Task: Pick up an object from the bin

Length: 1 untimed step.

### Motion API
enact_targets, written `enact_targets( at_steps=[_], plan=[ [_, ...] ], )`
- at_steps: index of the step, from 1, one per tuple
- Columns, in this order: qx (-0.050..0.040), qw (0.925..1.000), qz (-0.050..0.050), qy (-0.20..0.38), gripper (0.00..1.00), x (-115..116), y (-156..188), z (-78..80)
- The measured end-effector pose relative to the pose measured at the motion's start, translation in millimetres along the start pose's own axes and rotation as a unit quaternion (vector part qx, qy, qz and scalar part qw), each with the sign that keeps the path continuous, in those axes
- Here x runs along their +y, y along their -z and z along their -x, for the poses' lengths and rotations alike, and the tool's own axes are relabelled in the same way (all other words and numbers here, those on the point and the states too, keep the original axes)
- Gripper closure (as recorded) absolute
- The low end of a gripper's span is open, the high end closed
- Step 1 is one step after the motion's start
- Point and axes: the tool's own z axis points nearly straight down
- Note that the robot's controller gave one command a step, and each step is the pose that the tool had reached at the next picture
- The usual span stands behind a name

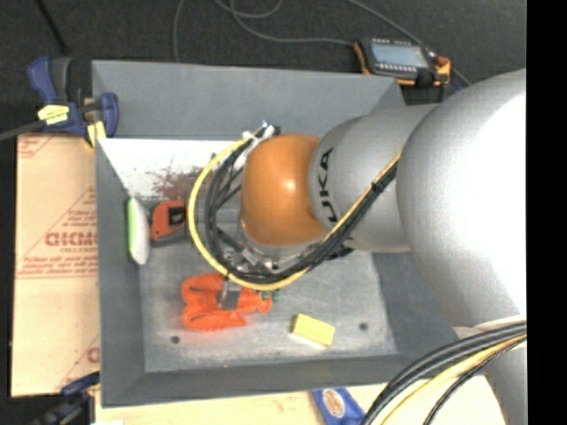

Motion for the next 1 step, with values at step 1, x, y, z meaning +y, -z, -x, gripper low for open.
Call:
enact_targets(
  at_steps=[1],
  plan=[
    [0.0052,0.9957,0.001,0.093,1.00,-15.0,-12.6,-30.0]
  ],
)
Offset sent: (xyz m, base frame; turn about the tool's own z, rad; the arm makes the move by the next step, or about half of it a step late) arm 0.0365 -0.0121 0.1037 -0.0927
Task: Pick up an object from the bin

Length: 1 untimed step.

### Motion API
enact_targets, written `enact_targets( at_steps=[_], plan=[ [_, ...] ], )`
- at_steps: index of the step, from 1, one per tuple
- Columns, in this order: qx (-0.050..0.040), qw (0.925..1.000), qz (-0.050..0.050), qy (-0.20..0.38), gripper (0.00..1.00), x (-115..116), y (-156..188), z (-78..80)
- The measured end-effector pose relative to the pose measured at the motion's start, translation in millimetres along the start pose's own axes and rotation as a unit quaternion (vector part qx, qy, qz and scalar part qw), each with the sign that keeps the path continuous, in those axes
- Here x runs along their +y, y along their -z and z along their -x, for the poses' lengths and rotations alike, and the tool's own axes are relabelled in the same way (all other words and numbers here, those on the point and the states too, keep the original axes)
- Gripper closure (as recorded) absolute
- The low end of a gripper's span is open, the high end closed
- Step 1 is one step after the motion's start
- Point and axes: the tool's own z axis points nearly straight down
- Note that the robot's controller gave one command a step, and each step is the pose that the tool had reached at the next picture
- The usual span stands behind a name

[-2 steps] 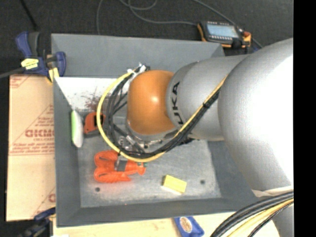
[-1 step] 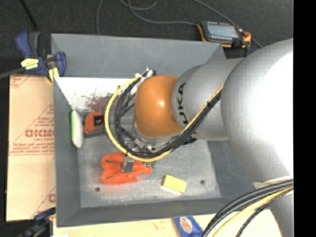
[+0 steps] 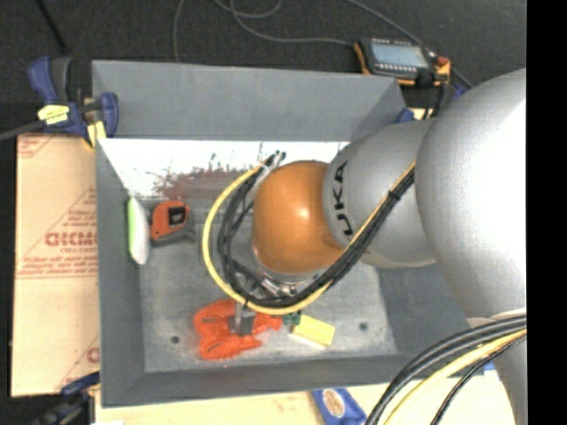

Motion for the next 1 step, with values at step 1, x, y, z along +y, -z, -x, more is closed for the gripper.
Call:
enact_targets(
  at_steps=[1],
  plan=[
    [0.0008,0.9999,0.000,-0.011,1.00,-4.6,55.3,27.6]
  ],
)
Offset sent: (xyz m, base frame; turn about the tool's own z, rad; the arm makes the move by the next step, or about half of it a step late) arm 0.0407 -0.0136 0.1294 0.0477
